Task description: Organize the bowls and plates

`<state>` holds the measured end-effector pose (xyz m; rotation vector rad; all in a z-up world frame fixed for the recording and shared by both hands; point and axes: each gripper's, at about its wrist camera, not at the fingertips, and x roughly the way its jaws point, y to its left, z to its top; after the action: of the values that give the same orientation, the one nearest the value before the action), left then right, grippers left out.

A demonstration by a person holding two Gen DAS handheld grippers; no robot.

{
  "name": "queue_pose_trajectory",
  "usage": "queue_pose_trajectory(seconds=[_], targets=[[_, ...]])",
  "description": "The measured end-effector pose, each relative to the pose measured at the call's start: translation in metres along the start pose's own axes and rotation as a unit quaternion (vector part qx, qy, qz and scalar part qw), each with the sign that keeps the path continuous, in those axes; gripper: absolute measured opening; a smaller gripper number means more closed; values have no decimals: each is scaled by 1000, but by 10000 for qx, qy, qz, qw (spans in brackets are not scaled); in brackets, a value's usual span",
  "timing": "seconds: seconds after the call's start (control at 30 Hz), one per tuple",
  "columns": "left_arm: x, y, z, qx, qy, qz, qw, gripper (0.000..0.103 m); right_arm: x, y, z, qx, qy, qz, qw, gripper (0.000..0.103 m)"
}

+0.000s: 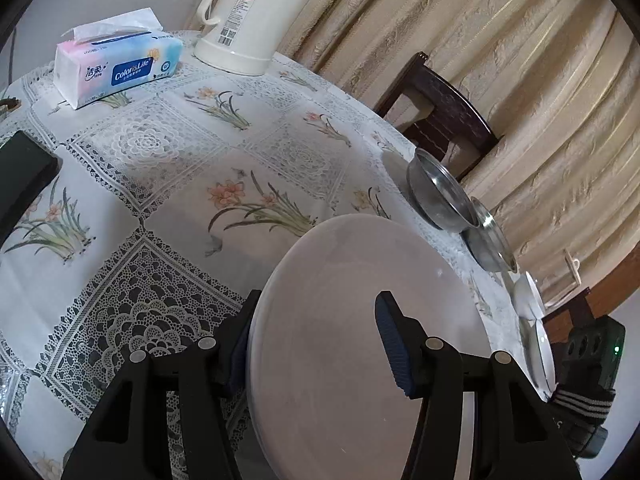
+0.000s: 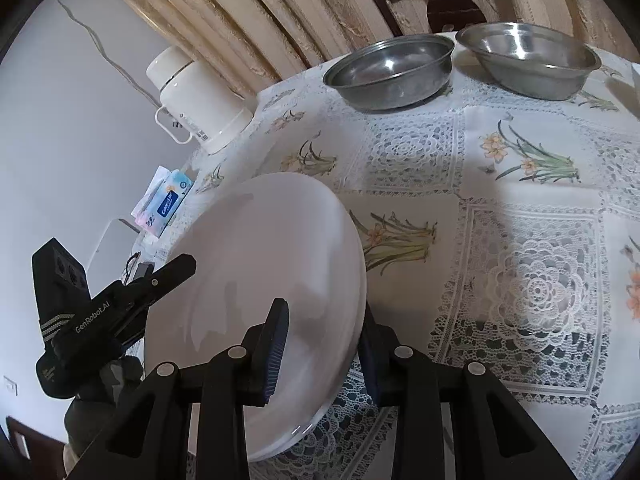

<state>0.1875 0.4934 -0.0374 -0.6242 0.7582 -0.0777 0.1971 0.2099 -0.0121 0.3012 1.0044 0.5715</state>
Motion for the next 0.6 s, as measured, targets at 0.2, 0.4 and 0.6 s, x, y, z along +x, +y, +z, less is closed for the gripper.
queue_pose_trajectory(seconds=[0.2, 0.4, 0.6], targets=[[-6, -1, 1, -20, -159, 93, 9998, 59, -12, -11, -1, 236, -149, -47, 9996, 41], [-19, -5, 1, -7, -494, 477, 9976, 59, -26, -22, -3, 447, -321, -101, 9984, 47], [-40, -31, -2, 357, -1012, 882, 9903, 62, -47, -36, -4, 659, -618, -129, 9958, 53]])
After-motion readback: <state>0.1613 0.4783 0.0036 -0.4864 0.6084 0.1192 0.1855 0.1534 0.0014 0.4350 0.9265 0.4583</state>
